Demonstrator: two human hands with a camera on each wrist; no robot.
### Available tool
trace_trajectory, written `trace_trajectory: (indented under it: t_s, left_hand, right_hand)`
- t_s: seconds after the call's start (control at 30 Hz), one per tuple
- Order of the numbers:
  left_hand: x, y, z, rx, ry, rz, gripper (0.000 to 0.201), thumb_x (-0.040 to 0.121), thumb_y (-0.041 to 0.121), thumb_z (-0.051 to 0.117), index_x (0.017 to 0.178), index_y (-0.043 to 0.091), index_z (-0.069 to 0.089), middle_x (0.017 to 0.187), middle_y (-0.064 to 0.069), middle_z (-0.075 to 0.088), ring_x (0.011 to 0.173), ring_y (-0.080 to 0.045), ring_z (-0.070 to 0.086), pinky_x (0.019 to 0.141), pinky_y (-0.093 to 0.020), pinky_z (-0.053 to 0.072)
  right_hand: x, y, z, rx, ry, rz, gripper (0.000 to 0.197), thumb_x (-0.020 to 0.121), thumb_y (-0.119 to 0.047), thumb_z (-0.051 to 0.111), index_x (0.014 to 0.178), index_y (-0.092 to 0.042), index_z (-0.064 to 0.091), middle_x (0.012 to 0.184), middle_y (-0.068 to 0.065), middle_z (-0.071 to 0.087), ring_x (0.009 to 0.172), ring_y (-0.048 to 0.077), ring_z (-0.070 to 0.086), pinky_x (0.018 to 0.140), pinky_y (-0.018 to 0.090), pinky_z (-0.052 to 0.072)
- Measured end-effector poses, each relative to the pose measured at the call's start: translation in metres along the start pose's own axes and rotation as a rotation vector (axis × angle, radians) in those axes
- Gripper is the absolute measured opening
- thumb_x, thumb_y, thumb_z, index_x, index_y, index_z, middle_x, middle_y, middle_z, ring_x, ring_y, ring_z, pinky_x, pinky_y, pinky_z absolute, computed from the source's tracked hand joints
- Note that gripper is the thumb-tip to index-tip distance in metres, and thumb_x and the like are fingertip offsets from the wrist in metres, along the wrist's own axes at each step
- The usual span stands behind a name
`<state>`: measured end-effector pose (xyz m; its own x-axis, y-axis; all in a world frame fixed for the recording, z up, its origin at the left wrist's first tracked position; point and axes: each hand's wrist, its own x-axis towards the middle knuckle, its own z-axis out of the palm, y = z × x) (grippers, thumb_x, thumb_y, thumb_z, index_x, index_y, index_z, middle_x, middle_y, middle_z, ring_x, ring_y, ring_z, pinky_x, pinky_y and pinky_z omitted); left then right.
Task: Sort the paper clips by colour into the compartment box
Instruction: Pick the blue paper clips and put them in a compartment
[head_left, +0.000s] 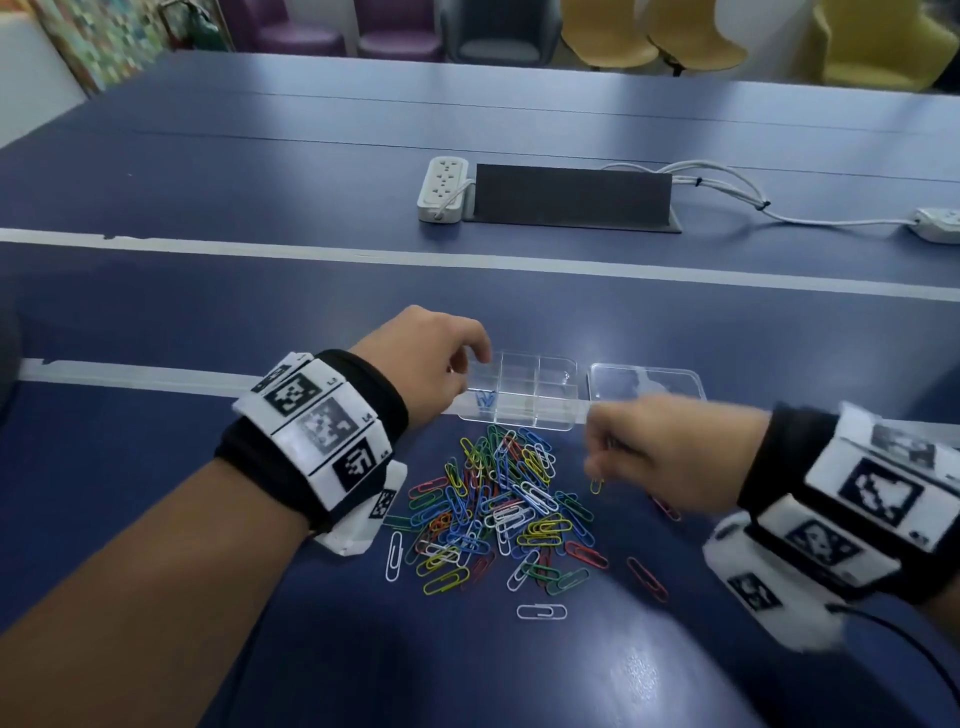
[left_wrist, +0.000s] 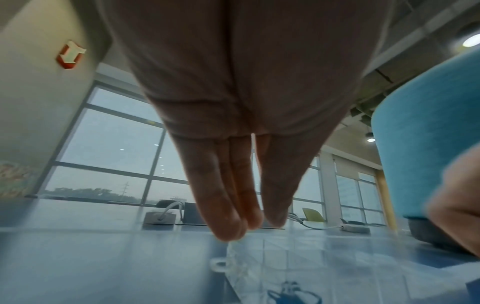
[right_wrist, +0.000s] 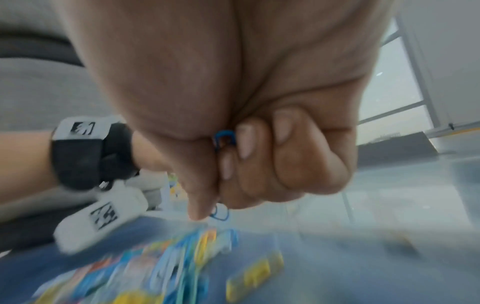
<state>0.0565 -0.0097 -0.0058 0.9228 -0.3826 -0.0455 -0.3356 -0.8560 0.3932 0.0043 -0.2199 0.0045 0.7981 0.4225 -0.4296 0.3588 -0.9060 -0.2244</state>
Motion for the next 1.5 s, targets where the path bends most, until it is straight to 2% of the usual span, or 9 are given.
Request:
trace_trajectory:
  t_s: [0.23, 0.57, 0.7, 0.87, 0.97, 1.2, 1.3, 1.37, 1.5]
  left_hand:
    - [-0.028, -0.008, 0.0, 0.061, -0.114, -0.115, 0.016, 0.081, 0.021, 0.062, 0.097, 0.023, 0.065, 0.079, 0.006, 0.058, 0.078, -0.015, 0.055, 0.072, -0.022, 0.043]
    - [-0.049, -0.011, 0.003, 0.08, -0.213, -0.129, 0.019, 0.079, 0.032, 0.066, 0.096, 0.025, 0.065, 0.077, 0.008, 0.051, 0.077, -0.014, 0.048, 0.071, -0.022, 0.042]
    - [-0.044, -0.005, 0.006, 0.071, -0.212, -0.088, 0.017, 0.081, 0.032, 0.064, 0.096, 0.025, 0.066, 0.071, 0.011, 0.05, 0.075, -0.013, 0.05, 0.068, -0.022, 0.042]
    - [-0.04, 0.006, 0.012, 0.053, -0.213, -0.033, 0.014, 0.083, 0.03, 0.064, 0.094, 0.024, 0.069, 0.068, 0.011, 0.05, 0.073, -0.011, 0.05, 0.067, -0.02, 0.04]
    - [-0.036, 0.011, 0.014, 0.067, -0.203, 0.012, 0.018, 0.084, 0.025, 0.061, 0.099, 0.025, 0.07, 0.075, 0.009, 0.051, 0.076, -0.012, 0.05, 0.072, -0.02, 0.043]
    - [-0.023, 0.026, 0.024, 0.122, -0.297, 0.105, 0.028, 0.084, 0.024, 0.062, 0.109, 0.034, 0.069, 0.099, -0.003, 0.068, 0.095, -0.022, 0.06, 0.082, -0.028, 0.05]
    - [-0.02, 0.029, 0.026, 0.156, -0.327, 0.088, 0.026, 0.08, 0.023, 0.066, 0.103, 0.033, 0.072, 0.075, 0.005, 0.054, 0.096, -0.026, 0.062, 0.082, -0.035, 0.054]
    - [-0.02, 0.03, 0.025, 0.169, -0.325, 0.09, 0.022, 0.078, 0.021, 0.067, 0.096, 0.031, 0.075, 0.062, 0.012, 0.041, 0.091, -0.024, 0.062, 0.079, -0.034, 0.055]
    - [-0.02, 0.027, 0.024, 0.157, -0.332, 0.107, 0.017, 0.078, 0.017, 0.064, 0.086, 0.025, 0.077, 0.078, 0.003, 0.069, 0.074, -0.015, 0.053, 0.08, -0.036, 0.056]
  right_hand:
    - [0.075, -0.055, -0.037, -0.135, 0.112, 0.007, 0.028, 0.092, -0.029, 0.05, 0.104, -0.007, 0.063, 0.102, 0.011, 0.066, 0.099, 0.028, 0.061, 0.075, 0.025, 0.039]
    - [0.102, -0.081, -0.04, -0.238, 0.076, 0.081, 0.026, 0.077, -0.016, 0.064, 0.102, -0.009, 0.068, 0.091, 0.009, 0.071, 0.08, 0.028, 0.066, 0.079, 0.033, 0.056]
    - [0.097, -0.081, -0.042, -0.201, 0.099, 0.094, 0.025, 0.078, -0.016, 0.064, 0.102, -0.01, 0.066, 0.058, 0.002, 0.056, 0.062, 0.026, 0.062, 0.071, 0.031, 0.058]
    - [0.079, -0.076, -0.046, -0.09, 0.152, 0.074, 0.02, 0.084, -0.012, 0.06, 0.102, -0.009, 0.069, 0.072, 0.006, 0.065, 0.053, 0.019, 0.052, 0.06, 0.025, 0.051]
    - [0.066, -0.064, -0.046, -0.049, 0.187, 0.089, 0.02, 0.085, -0.01, 0.054, 0.093, -0.006, 0.072, 0.084, 0.011, 0.071, 0.065, 0.024, 0.058, 0.073, 0.03, 0.055]
    - [0.053, -0.05, -0.016, -0.182, 0.137, 0.207, 0.016, 0.082, -0.013, 0.056, 0.065, -0.013, 0.056, 0.055, 0.001, 0.043, 0.066, 0.028, 0.051, 0.061, 0.025, 0.04]
    - [0.051, -0.051, -0.008, -0.191, 0.164, 0.224, 0.03, 0.084, -0.013, 0.055, 0.057, -0.013, 0.042, 0.059, 0.002, 0.037, 0.062, 0.028, 0.047, 0.062, 0.029, 0.04]
    - [0.047, -0.055, -0.005, -0.191, 0.16, 0.209, 0.024, 0.087, -0.012, 0.052, 0.065, -0.011, 0.044, 0.064, 0.003, 0.037, 0.066, 0.028, 0.049, 0.064, 0.031, 0.039]
    - [0.041, -0.06, -0.003, -0.226, 0.14, 0.181, 0.015, 0.089, -0.007, 0.046, 0.095, -0.003, 0.06, 0.079, 0.009, 0.044, 0.085, 0.033, 0.055, 0.067, 0.035, 0.039]
